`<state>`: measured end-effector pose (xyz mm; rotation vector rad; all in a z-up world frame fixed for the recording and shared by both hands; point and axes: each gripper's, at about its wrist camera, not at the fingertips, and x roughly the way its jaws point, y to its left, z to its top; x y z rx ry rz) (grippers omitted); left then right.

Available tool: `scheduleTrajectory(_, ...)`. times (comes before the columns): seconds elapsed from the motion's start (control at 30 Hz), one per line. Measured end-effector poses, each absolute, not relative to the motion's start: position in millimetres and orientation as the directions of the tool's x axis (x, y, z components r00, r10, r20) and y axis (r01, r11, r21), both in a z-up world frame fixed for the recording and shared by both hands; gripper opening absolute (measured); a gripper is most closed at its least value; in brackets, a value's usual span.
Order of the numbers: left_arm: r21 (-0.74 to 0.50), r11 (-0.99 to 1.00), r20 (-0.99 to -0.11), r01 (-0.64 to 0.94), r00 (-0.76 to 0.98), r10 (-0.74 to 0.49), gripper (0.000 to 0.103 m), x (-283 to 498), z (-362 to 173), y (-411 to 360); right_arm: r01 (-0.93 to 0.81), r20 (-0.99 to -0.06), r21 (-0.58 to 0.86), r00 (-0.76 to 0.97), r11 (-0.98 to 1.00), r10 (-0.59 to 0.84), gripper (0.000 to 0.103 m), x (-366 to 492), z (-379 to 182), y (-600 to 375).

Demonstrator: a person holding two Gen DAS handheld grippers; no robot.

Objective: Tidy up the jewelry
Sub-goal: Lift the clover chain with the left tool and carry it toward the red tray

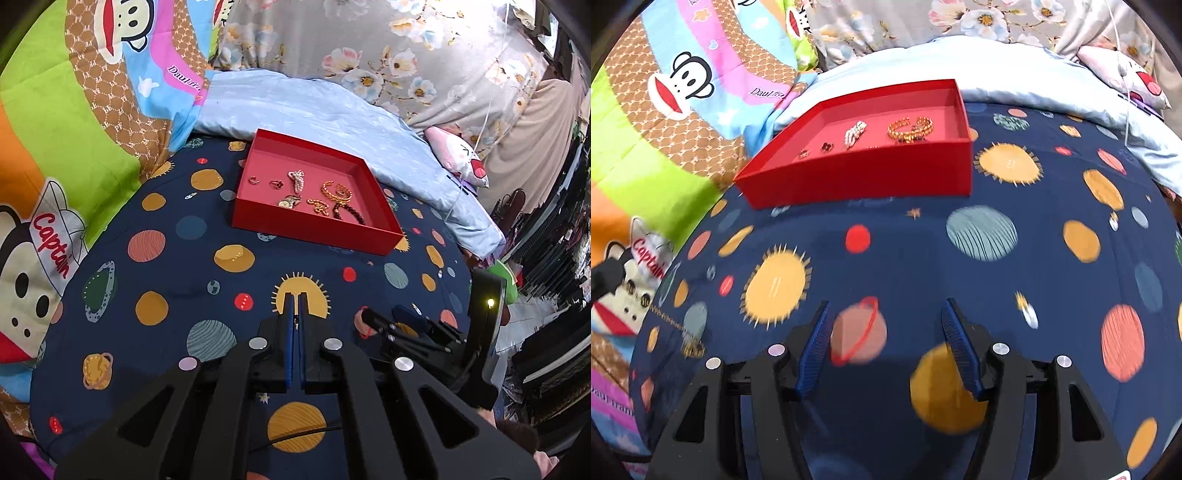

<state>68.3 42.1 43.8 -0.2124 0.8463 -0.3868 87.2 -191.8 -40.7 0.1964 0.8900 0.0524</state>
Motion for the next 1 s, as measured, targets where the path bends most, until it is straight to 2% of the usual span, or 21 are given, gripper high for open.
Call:
scheduleTrajectory(0.13,-0.33,0.912,-0.697,0.243,0.589,-0.409,0.001,78.6,36.1,39.9,0.022,-0.762,0.182,0.635,0.983,0.127,0.061,101.7,-41.9,-182.6)
scheduleTrajectory(0.2,-0.329,0.912,-0.701,0.244,0.584,-0.409,0.001,82.8,32.8,38.2,0.002,-0.765,0.152,0.634,0.988,0.116,0.055,104.0,-42.2,-173.9)
scheduleTrajectory(0.23,-0.325,0.913,-0.704,0.245,0.582,-0.407,0.001,84.6,30.9,36.6,-0.018,-0.767,0.143,0.63,0.99,0.122,0.038,104.1,-42.1,-169.5)
scheduleTrajectory(0.27,-0.323,0.913,-0.705,0.247,0.581,-0.407,0.001,85.4,29.7,35.5,-0.031,-0.771,0.132,0.625,0.991,0.122,0.027,104.1,-42.3,-166.1)
scheduleTrajectory(0.3,-0.323,0.913,-0.706,0.249,0.579,-0.407,0.001,86.5,28.8,34.3,-0.036,-0.773,0.121,0.624,0.992,0.117,0.021,103.5,-42.3,-164.3)
scheduleTrajectory(0.33,-0.322,0.913,-0.709,0.249,0.575,-0.407,0.001,87.9,26.9,32.6,-0.043,-0.777,0.121,0.618,0.992,0.122,0.007,103.1,-42.5,-163.2)
scheduleTrajectory(0.37,-0.322,0.913,-0.71,0.252,0.573,-0.409,0.001,88.8,25.8,31.4,-0.048,-0.782,0.135,0.609,0.99,0.136,0.0,102.8,-42.9,-163.5)
scheduleTrajectory(0.63,-0.296,0.909,-0.687,0.295,0.596,-0.417,0.001,95.7,39.4,16.3,-0.026,-0.771,0.206,0.611,0.978,0.179,0.0,85.7,-26.1,-171.7)
scheduleTrajectory(1.0,-0.264,0.898,-0.609,0.352,0.661,-0.439,0.001,162.0,86.1,-18.9,-0.065,-0.679,0.184,0.713,0.981,0.175,0.0,118.9,46.8,-188.9)
